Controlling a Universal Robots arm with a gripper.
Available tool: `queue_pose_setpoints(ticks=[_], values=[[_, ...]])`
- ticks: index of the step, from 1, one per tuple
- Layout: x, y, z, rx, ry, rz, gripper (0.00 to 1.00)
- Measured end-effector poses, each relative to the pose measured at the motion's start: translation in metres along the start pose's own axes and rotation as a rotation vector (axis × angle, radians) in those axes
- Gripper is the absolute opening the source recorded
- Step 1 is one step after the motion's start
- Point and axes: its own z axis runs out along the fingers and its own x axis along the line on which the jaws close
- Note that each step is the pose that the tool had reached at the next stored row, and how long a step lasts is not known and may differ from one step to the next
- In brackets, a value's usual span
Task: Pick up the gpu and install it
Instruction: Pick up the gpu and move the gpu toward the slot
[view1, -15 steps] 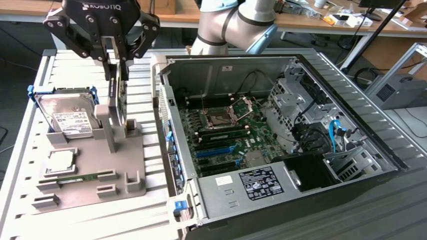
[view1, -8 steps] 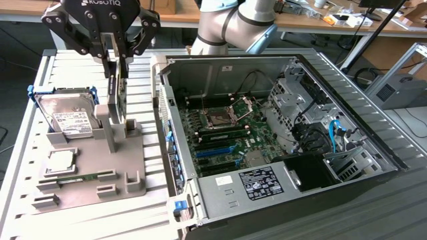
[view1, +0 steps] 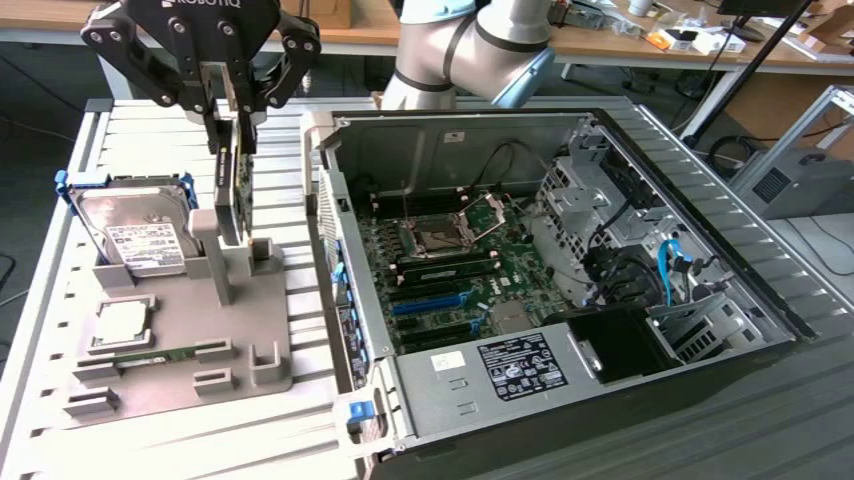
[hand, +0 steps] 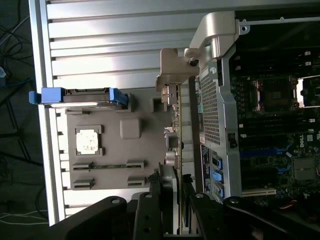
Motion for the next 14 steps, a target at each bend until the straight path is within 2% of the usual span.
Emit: queue_pose_setpoints(ticks=[6, 14], values=[[-0.002, 0.0001, -0.0001, 0.0002, 0.0003, 0.0, 0.27], [-0.015, 0.0011, 0.0004, 0.0001, 0.0, 0.0, 0.27]])
